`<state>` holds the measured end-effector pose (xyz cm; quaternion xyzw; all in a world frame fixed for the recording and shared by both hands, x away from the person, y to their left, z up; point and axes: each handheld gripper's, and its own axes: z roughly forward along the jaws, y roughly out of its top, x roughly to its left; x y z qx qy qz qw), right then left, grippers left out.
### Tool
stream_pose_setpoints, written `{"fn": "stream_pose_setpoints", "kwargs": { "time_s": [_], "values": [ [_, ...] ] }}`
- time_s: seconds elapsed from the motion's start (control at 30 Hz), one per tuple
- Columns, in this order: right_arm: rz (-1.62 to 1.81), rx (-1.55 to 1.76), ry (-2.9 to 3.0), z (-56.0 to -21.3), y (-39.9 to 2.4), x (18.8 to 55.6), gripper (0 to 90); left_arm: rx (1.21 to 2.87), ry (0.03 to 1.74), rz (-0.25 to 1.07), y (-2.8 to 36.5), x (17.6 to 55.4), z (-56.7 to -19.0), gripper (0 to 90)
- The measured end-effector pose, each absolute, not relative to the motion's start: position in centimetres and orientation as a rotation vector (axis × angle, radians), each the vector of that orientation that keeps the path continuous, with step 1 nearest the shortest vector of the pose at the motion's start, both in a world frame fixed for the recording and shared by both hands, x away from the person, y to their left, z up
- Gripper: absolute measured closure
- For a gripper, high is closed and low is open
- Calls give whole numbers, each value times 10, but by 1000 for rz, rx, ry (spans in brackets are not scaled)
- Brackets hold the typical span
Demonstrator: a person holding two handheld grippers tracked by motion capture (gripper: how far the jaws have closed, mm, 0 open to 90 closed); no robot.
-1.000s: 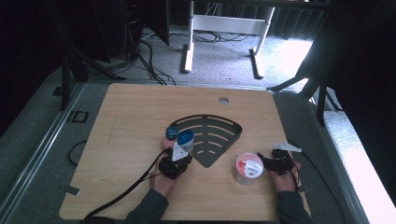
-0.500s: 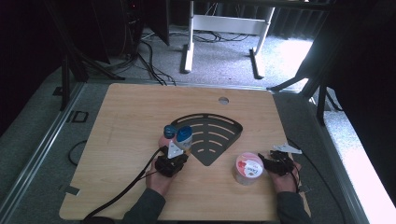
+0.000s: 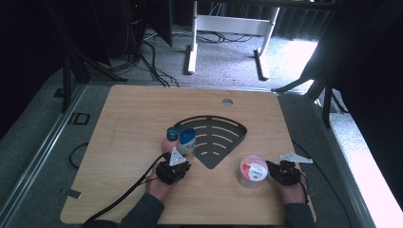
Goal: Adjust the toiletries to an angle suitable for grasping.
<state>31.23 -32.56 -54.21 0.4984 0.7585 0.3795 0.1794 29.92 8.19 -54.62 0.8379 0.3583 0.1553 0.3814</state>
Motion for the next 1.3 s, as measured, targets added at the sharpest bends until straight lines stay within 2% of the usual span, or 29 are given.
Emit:
{"fn": "stream_pose_setpoints", "kwargs": {
  "time_s": [0.6,1.1,1.3],
  "values": [
    [1097,1428,2167,-542,-324,298,847,2165,874,335,77,294,-551,776],
    [1129,1341,2261,-542,-301,298,848,2163,822,268,73,292,-552,684],
    [1149,1299,2302,-543,-289,297,848,2158,791,256,71,290,-550,621]
  ]
}}
